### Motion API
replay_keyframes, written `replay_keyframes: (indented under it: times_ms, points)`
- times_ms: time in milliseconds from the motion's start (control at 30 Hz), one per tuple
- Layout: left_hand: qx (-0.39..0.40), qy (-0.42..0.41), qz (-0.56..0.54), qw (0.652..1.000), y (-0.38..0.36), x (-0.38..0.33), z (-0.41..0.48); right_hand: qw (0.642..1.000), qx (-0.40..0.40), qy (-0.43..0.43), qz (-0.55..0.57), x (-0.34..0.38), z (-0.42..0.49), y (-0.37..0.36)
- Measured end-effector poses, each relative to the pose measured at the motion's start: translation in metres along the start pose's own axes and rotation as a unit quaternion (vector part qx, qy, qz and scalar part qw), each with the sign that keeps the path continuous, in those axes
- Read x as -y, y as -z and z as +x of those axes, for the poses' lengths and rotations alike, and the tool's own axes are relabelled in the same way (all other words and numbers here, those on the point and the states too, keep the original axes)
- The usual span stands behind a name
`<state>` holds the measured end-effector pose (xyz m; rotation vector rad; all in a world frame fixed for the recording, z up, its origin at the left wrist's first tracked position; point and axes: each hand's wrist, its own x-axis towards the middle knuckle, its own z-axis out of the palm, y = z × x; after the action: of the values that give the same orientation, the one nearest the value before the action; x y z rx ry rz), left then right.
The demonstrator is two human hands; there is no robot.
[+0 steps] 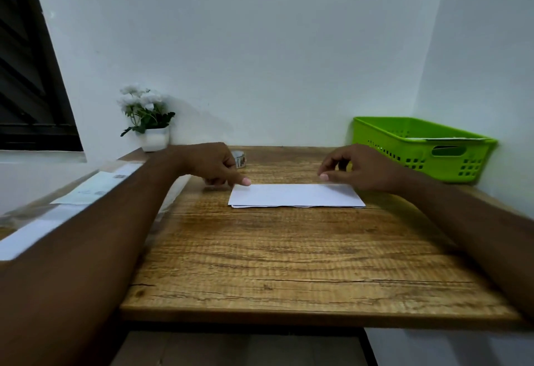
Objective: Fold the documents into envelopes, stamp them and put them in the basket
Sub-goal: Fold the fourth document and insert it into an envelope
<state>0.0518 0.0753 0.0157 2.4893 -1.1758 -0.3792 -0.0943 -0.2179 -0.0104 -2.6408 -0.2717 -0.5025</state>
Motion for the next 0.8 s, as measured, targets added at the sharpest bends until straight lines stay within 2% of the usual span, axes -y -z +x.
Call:
replay_keyframes:
  times_ms: [133, 200, 367, 433, 567, 667, 800]
  points:
    - [-0.071, -0.073, 0.027, 0.994, -0.019, -0.016, 0.014, 0.999, 0.001, 0.043, -0.025, 0.019, 0.002, -0.015]
    - [-0.081, -0.096, 0.04, 0.991, -0.029, -0.026, 0.019, 0.997, 0.004, 0.054, -0.047, 0.029, 0.001, -0.022]
    - [-0.101, -0.154, 0.12, 0.976, -0.043, -0.052, 0.021, 0.98, -0.055, 0.089, -0.171, 0.058, 0.001, -0.044]
    - [-0.113, -0.151, 0.158, 0.969, -0.042, -0.058, 0.017, 0.976, -0.059, 0.099, -0.185, 0.067, 0.0, -0.049]
    - [-0.129, -0.149, 0.12, 0.973, -0.039, -0.058, 0.008, 0.969, -0.082, 0.109, -0.207, 0.07, -0.001, -0.05]
    - [-0.146, -0.15, 0.146, 0.967, -0.04, -0.059, 0.0, 0.966, -0.081, 0.112, -0.217, 0.071, -0.002, -0.049]
    - [-0.132, -0.158, 0.152, 0.967, -0.037, -0.051, -0.031, 0.966, -0.098, 0.138, -0.198, 0.082, -0.003, -0.051]
